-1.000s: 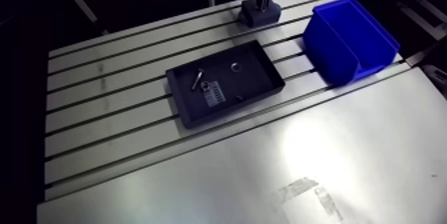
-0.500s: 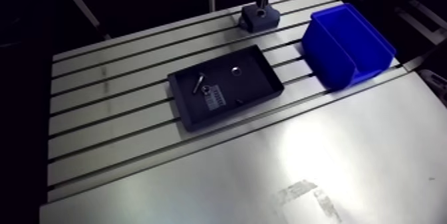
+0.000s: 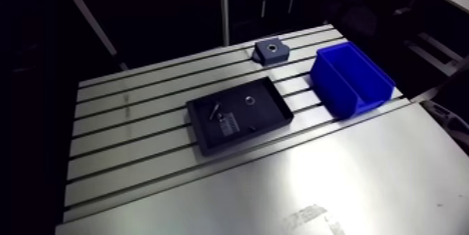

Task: Pick up the bearing and press it into the housing until flush.

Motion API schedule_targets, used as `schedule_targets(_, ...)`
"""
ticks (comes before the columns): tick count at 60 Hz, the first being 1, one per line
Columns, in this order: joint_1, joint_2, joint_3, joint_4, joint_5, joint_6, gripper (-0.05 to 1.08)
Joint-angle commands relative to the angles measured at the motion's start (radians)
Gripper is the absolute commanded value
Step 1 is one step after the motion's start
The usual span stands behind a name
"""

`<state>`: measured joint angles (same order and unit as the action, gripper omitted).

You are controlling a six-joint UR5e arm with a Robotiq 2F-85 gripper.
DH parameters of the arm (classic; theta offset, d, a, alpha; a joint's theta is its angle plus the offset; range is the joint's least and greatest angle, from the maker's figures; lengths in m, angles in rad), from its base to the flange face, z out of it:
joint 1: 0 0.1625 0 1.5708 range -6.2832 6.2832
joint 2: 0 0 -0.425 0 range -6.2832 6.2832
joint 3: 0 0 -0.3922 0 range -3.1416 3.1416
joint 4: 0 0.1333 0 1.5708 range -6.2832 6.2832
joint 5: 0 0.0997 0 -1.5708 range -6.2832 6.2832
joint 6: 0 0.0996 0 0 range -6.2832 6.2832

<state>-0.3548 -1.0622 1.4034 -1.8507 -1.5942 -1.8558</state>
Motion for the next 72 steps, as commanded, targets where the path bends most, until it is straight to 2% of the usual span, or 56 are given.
schedule_targets(1,0.002,-0.156,-0.011,0.172,0.001,0.008,0.0)
schedule_targets(22,0.024,-0.262,-0.009,0.257,0.01,0.009,0.0)
schedule_targets(25,0.042,-0.281,-0.001,0.259,0.015,0.015,0.0)
schedule_targets(39,0.11,-0.342,0.045,0.254,0.015,0.052,0.0)
schedule_targets(46,0.141,-0.39,0.087,0.257,0.006,0.091,0.0)
schedule_targets(52,0.165,-0.406,0.109,0.261,0.006,0.095,0.0)
schedule_targets(72,0.174,-0.404,0.127,0.25,0.003,0.163,0.0)
